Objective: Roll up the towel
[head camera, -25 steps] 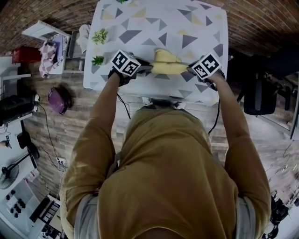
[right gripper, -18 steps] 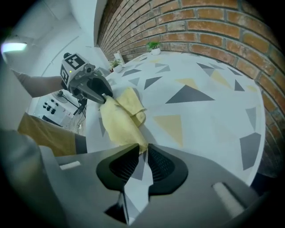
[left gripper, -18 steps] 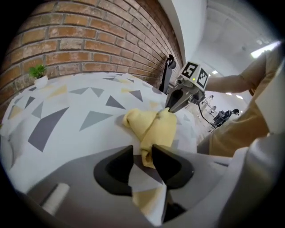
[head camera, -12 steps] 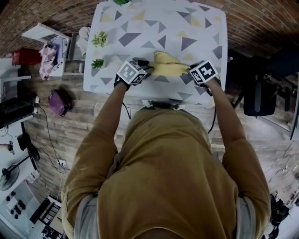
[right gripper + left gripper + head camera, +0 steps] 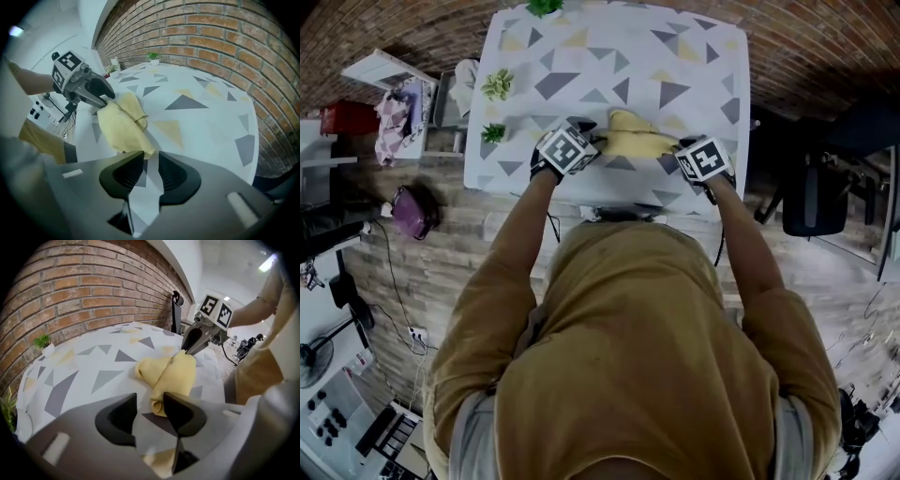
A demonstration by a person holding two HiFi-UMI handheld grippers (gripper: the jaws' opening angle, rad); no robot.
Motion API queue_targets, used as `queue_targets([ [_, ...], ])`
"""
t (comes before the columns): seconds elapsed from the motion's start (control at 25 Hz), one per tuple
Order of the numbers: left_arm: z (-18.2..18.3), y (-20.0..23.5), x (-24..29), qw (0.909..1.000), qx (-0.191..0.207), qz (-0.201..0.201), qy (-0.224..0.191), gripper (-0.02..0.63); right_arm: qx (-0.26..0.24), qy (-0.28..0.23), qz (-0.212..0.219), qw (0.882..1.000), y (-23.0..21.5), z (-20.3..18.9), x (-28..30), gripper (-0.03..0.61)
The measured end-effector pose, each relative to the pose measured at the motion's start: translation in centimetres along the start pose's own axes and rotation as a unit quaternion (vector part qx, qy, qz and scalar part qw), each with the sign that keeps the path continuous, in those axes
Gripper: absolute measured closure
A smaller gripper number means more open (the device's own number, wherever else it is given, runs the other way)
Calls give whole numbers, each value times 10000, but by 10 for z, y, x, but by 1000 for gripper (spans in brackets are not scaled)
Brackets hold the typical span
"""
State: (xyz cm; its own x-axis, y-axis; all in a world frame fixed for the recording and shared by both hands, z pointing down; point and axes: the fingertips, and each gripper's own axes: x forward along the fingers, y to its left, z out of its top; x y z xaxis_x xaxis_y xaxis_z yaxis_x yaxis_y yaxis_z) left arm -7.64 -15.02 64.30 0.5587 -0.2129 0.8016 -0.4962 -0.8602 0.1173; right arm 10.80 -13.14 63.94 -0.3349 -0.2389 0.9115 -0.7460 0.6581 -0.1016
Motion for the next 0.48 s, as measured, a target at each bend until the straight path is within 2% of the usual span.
queue_targets([
  [0.48,3,0,2,9999,-112,-17,-115,420,87,-147,-128,9998,0,-6,-3,494],
])
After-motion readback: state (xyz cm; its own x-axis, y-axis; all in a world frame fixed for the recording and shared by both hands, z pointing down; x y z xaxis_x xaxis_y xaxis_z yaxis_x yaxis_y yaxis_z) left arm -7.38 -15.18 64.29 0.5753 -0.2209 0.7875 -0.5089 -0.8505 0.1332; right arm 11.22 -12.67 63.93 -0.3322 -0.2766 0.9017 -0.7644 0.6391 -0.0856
